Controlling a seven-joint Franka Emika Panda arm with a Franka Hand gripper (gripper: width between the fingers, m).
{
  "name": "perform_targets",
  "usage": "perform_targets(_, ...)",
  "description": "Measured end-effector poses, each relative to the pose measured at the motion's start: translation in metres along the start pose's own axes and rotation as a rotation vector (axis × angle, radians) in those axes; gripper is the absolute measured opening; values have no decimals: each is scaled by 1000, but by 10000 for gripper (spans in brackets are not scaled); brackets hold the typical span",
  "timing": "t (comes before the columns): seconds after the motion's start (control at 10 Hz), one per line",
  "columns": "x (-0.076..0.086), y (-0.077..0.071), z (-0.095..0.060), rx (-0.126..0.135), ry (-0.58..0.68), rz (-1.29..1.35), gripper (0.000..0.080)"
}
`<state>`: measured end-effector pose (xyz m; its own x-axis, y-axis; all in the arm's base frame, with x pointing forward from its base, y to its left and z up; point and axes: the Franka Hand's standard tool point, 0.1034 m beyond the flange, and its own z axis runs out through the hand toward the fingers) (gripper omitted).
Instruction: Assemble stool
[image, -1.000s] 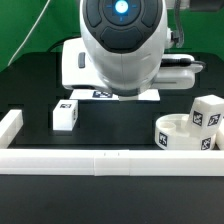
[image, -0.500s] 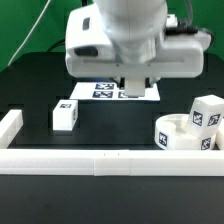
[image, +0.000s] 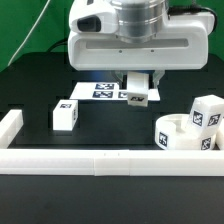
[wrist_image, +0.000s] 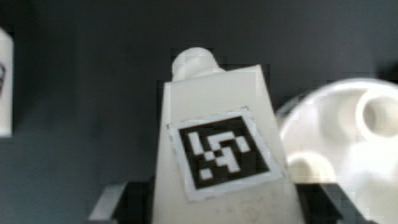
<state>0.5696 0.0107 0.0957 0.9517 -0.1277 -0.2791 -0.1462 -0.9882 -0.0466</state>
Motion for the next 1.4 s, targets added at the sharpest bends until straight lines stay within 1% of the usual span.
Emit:
perform_targets(0.1, 5, -3, -5, 3, 85, -3, 327)
perform_targets(0.2, 6, -2, -4, 3, 155, -3, 327)
perform_targets(0.3, 6, -2, -2, 2, 191, -3, 327)
perform_targets(0.4, 14, -3, -5, 2, 285, -6, 327)
perform_targets(0.5, 13, -4, -5, 1, 362, -10, 327)
perform_targets(0.6, 8, -9, -7, 7, 391, 9, 327)
perform_targets(0.7, 9, -14, -21, 12, 472, 0, 327)
perform_targets(0.9, 7, -13, -16, 9, 479, -3, 327)
perform_targets(1.1, 7, -13, -17, 11, 480, -8, 327)
perform_targets(1.2, 8, -17, -21, 28, 494, -20, 327)
perform_targets(1.3, 11, -23, -26, 50, 539, -31, 327)
perform_targets(1.4, 12, -26, -27, 59, 565, -40, 327)
